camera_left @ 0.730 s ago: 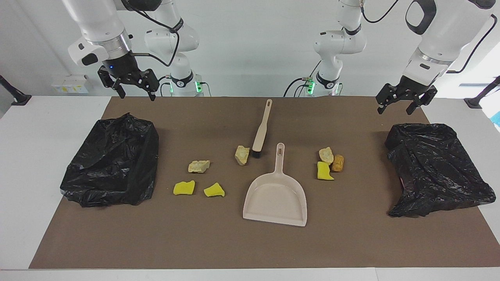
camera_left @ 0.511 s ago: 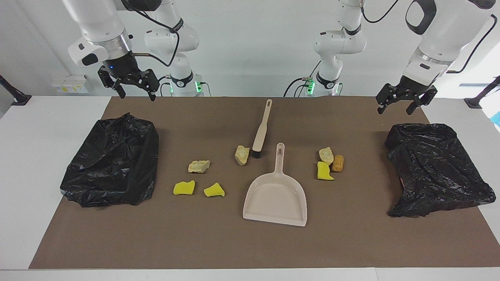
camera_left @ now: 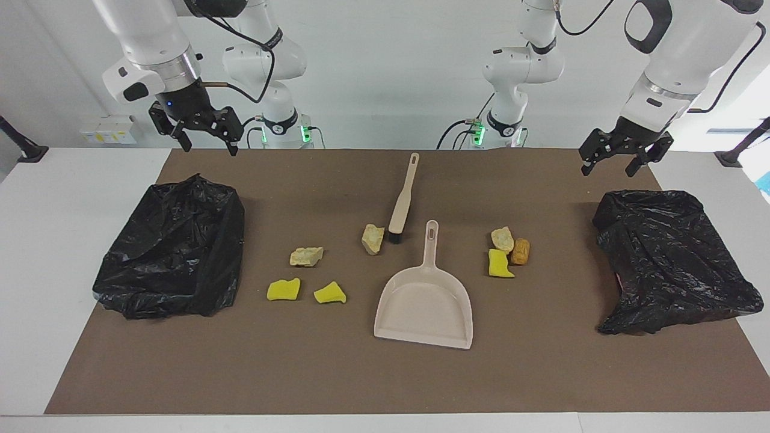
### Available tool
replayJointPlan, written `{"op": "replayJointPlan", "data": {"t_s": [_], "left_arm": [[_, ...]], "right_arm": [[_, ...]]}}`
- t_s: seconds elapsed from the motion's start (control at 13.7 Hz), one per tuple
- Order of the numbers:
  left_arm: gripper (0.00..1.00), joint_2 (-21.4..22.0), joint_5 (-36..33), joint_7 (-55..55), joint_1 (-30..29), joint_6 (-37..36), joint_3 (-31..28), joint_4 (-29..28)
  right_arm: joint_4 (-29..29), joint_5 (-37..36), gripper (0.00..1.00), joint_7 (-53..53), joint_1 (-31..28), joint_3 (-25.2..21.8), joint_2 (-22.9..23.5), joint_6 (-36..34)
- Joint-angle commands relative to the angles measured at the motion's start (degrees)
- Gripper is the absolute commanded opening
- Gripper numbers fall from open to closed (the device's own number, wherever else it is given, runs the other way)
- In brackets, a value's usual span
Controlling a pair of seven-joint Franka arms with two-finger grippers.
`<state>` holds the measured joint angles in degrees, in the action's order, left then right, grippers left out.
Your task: Sweep and dump trash in bin
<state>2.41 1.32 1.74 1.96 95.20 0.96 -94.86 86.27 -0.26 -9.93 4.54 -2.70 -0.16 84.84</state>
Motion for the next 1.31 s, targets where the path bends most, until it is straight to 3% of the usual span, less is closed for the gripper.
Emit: {"op": "replayJointPlan", "data": {"t_s": [0.0, 0.88, 1.24], "left_arm": [[1.0, 0.58, 0.44, -0.24, -0.38, -0.19, 0.09, -0.5], [1.0, 1.19, 0.88, -0.85, 0.93, 0.16, 1.05, -0.86], [1.0, 1.55, 1.49, -3.84, 9.87, 1.04, 1.76, -2.69]], "right_arm": [[1.26, 1.06, 1.0, 1.05, -0.77, 0.24, -1.07, 0.59], [1.26, 0.97, 1.0, 1.14, -0.77, -0.02, -0.98, 0.68], [1.26, 0.88, 1.0, 1.4, -0.94, -0.2, -0.98, 0.68]]}}
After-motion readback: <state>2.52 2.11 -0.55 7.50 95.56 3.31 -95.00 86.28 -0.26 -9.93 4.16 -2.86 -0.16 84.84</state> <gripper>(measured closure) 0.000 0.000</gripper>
